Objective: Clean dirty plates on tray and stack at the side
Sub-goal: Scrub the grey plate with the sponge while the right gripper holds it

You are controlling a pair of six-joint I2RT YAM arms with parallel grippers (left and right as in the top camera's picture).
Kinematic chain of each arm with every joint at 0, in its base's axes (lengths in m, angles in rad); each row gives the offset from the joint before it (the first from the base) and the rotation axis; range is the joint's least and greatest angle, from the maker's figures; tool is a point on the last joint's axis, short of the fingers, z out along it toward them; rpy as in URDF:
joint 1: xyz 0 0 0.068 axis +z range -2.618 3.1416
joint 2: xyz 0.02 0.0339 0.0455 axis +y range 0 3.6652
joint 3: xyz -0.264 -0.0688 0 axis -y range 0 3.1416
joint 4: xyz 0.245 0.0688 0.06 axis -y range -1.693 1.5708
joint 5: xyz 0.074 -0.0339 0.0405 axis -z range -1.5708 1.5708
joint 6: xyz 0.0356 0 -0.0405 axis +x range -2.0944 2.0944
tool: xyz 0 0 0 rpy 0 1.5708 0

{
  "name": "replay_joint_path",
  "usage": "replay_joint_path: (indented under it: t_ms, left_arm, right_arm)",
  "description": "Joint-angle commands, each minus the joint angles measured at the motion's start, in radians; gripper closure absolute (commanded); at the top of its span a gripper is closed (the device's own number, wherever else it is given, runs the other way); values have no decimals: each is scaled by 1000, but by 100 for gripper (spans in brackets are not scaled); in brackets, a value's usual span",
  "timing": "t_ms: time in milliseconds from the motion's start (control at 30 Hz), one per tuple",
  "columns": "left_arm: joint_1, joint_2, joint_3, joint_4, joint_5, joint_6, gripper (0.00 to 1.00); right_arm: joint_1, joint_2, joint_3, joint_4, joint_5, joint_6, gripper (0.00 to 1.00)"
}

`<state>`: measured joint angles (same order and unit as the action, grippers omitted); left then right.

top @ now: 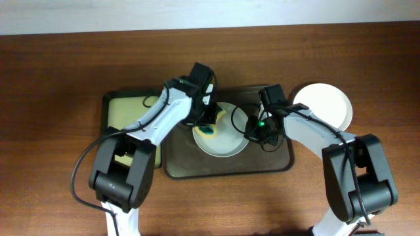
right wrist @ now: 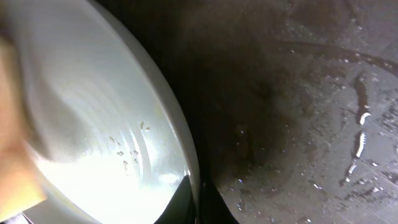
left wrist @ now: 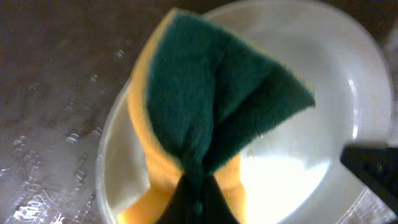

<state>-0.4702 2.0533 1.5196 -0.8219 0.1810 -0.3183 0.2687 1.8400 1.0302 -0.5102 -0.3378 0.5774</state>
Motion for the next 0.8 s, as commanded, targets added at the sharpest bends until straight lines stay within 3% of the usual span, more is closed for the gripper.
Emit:
replay_joint_path:
  t_ms: [0,67,233,367,767]
  left_arm:
    - [-45,-6,-85,85,-22,-39,100]
    - [-51,-5,-86,82,-104,-94,100]
    - [-47,-5,-86,11,-196,-104,100]
    - [-47,-4,-158,44,-200,-104,100]
    - [-46,82,-214,104,6,-62,100]
  right_arm:
    - [12,1,-13,1,39,8,96]
    - [12,1,-13,1,39,7,96]
    - [12,1,-13,2,39,7,96]
    - [12,1,-13,2,40,3,96]
    - [12,1,-13,2,40,3,96]
